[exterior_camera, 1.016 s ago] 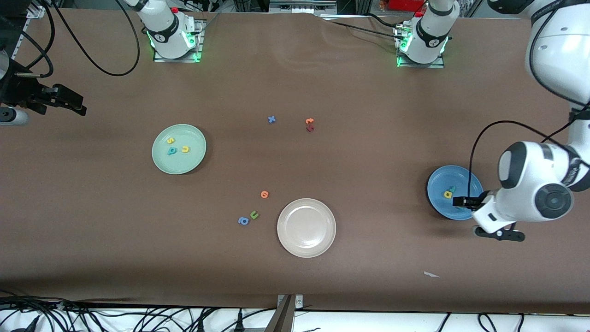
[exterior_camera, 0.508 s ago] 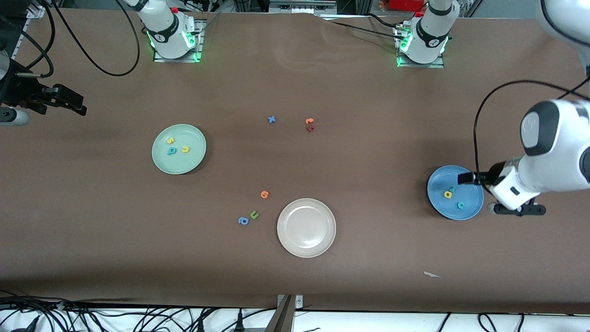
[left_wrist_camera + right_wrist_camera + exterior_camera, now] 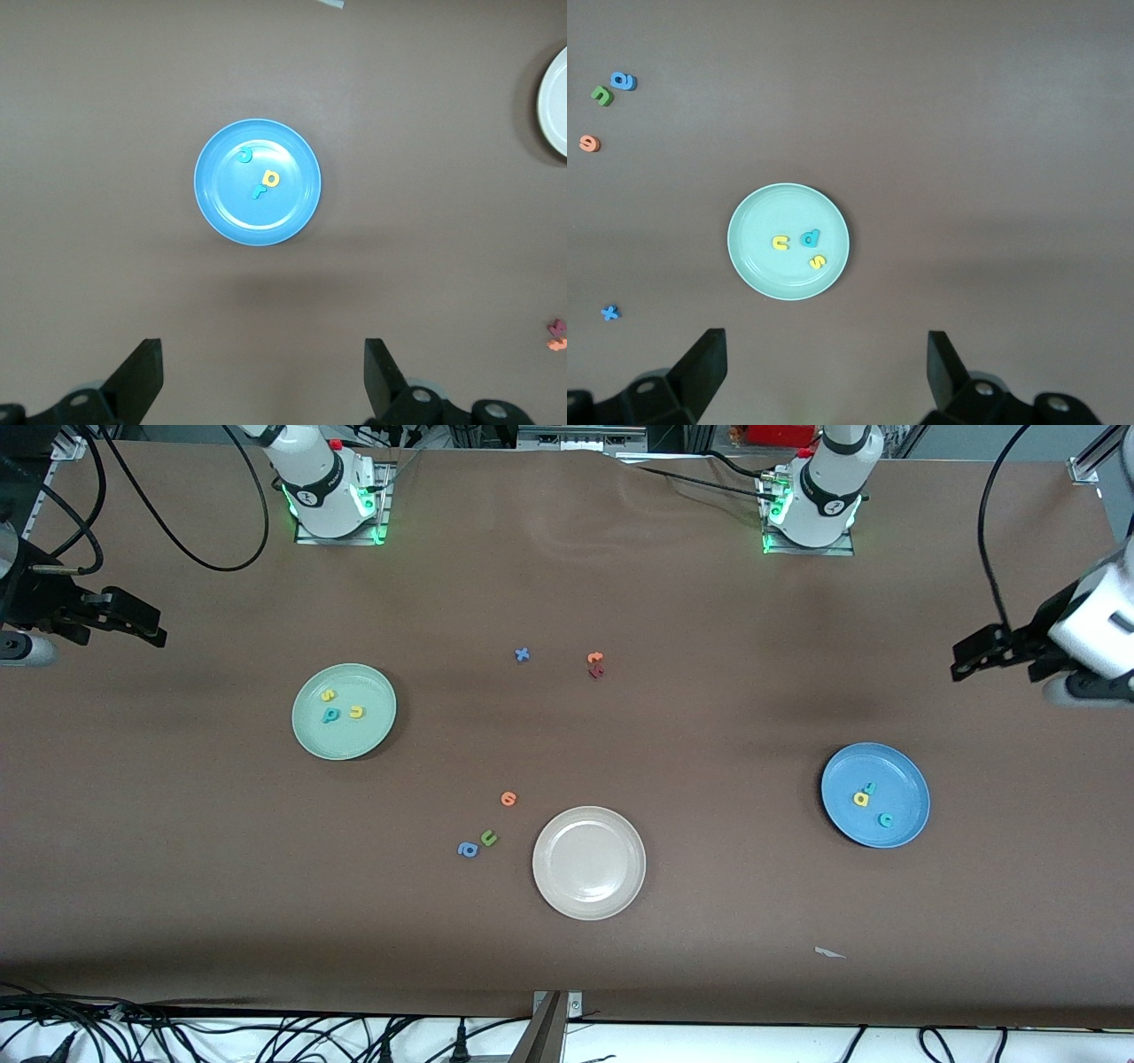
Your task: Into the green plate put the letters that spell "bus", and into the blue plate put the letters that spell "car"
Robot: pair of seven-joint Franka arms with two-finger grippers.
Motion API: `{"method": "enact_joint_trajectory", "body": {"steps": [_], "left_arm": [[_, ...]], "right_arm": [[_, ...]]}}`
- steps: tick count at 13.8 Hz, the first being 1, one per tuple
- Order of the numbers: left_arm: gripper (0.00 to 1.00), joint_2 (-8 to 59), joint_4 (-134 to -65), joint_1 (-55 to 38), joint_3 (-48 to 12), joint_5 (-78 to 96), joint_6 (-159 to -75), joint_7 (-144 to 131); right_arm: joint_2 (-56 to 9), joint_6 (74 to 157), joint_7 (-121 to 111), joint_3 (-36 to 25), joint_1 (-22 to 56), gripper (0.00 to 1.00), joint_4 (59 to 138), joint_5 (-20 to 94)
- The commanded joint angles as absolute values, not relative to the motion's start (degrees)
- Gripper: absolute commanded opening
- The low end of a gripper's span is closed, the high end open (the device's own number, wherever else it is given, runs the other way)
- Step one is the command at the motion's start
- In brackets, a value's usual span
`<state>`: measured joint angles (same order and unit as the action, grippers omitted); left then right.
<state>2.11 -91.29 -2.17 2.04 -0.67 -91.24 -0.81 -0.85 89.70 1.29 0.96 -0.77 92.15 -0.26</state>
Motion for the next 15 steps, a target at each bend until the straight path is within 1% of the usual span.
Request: {"method": "enact_joint_trajectory", "body": {"steps": [1, 3, 15], "left_arm": [[1.00, 0.35, -93.96, -0.54, 1.59, 0.79, -91.76, -0.09], [1.00, 0.35, -93.61, 0.53, 0.27, 0.53, -91.49, 0.44], [1.00, 0.88, -93.25, 0.62, 0.53, -0.18, -93.08, 0.53]], "right_arm": [[-0.88, 89.12, 1.41, 1.67, -1.32, 1.00, 91.32, -1.05], [-0.97, 89.12, 1.41, 1.67, -1.41, 1.00, 91.32, -1.05], [-1.32, 89.47, 0.97, 1.58, -1.32, 1.00, 91.23, -1.23]]}}
